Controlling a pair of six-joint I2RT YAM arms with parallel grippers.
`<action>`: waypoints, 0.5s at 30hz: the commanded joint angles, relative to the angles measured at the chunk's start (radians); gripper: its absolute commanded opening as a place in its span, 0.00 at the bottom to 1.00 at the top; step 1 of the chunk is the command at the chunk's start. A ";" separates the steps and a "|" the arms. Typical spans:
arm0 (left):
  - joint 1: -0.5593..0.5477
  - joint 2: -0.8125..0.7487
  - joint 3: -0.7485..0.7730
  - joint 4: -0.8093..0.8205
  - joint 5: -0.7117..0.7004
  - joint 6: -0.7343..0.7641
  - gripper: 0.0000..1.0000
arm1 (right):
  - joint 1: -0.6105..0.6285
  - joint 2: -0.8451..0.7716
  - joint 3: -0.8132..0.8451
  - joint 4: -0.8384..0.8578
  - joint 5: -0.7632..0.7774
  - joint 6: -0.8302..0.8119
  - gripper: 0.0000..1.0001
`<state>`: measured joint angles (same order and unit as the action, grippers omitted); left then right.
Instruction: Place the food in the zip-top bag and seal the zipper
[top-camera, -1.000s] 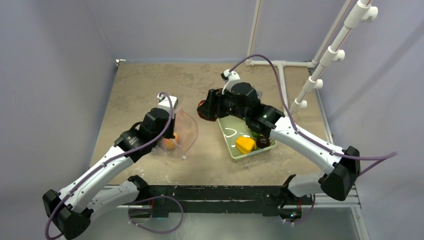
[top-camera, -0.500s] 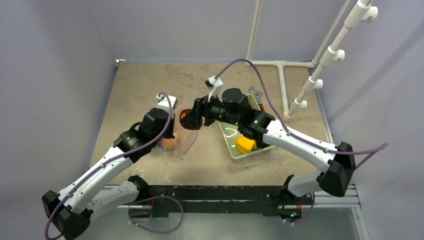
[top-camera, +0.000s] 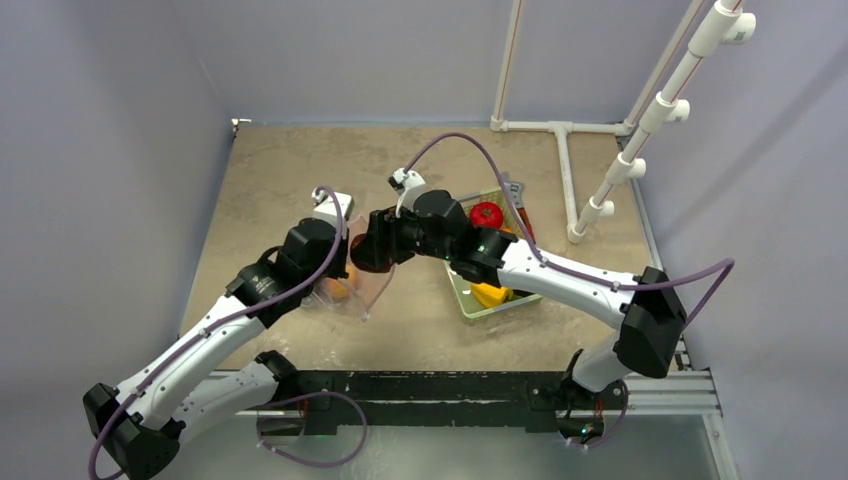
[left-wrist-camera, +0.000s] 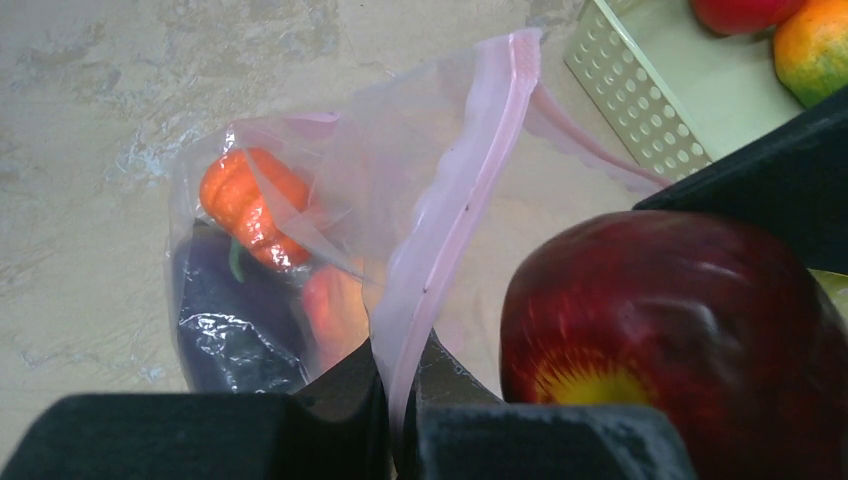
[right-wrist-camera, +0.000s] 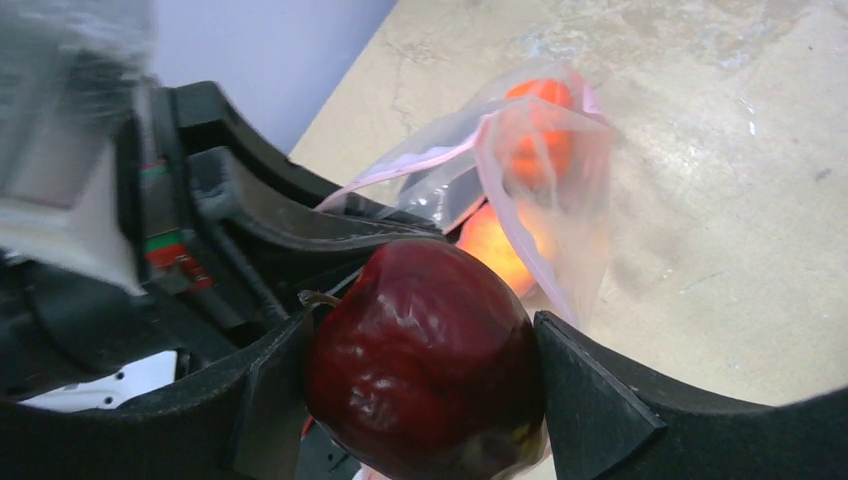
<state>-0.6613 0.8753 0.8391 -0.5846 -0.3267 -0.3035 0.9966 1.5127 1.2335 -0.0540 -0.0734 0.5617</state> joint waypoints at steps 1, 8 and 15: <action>0.003 -0.022 0.001 0.042 -0.008 -0.007 0.00 | 0.000 0.025 0.025 0.009 0.092 0.045 0.48; 0.002 -0.027 0.000 0.042 -0.010 -0.008 0.00 | 0.000 0.040 0.038 -0.002 0.140 0.068 0.77; 0.003 -0.026 0.000 0.042 -0.011 -0.008 0.00 | 0.000 0.010 0.044 0.010 0.147 0.080 0.99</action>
<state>-0.6613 0.8642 0.8391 -0.5846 -0.3271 -0.3035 0.9966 1.5700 1.2354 -0.0669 0.0410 0.6270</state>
